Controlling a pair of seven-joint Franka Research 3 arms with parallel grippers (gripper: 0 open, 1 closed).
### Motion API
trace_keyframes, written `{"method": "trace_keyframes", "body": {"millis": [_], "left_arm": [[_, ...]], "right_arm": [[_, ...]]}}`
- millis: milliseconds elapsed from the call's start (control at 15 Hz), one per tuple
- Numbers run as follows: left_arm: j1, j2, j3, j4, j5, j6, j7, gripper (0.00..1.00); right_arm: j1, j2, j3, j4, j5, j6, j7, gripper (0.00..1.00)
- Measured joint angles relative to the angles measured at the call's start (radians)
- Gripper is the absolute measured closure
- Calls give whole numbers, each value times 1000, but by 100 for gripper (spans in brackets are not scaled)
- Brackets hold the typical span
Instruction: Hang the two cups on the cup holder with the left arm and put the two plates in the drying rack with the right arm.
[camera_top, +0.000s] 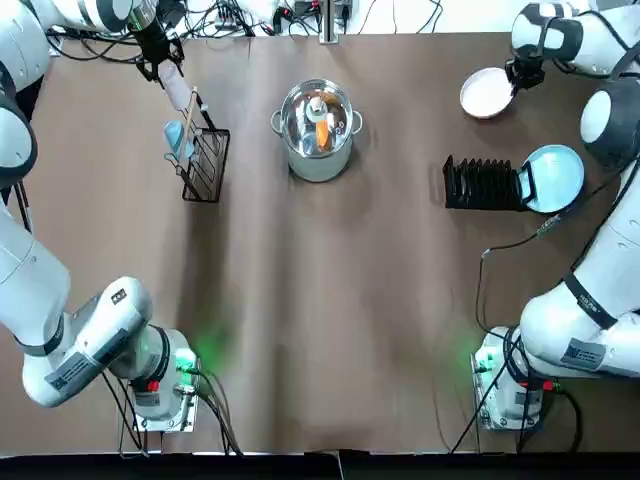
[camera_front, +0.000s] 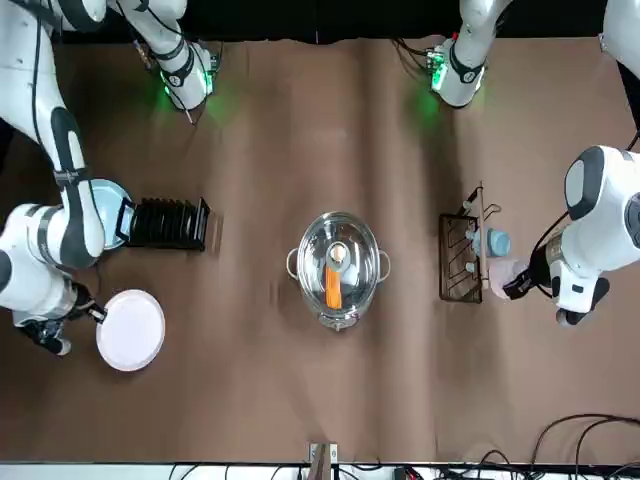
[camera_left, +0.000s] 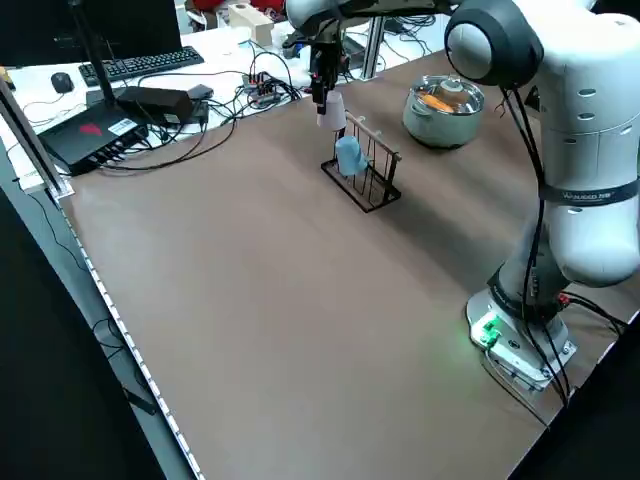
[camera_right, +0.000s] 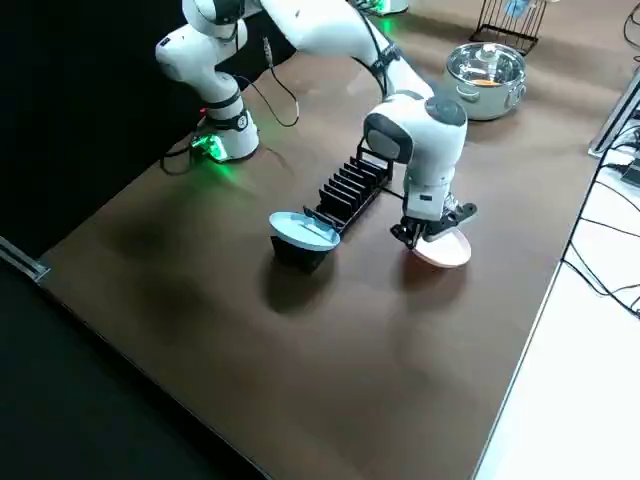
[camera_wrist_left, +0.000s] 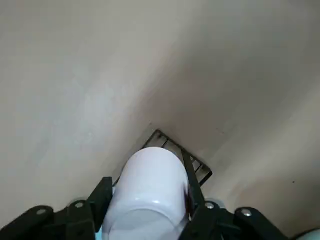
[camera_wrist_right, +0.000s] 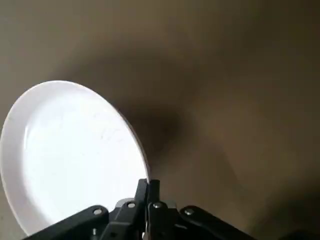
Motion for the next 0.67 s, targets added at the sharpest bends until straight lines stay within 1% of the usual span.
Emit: {"method": "trace_keyframes", "body": {"millis": [400, 467, 667], "left_arm": [[-5, 10, 1, 0, 0, 0, -59, 34], [-7, 14, 2, 0, 0, 1, -65, 34], [-8, 26, 7, 0, 22, 1, -69, 34]], "right_arm": [[-1, -121, -6, 14, -19, -203, -161, 97], [-1, -137, -8, 15, -55, -244, -196, 97], [6, -170, -7, 16, -212, -388, -253, 97]]}}
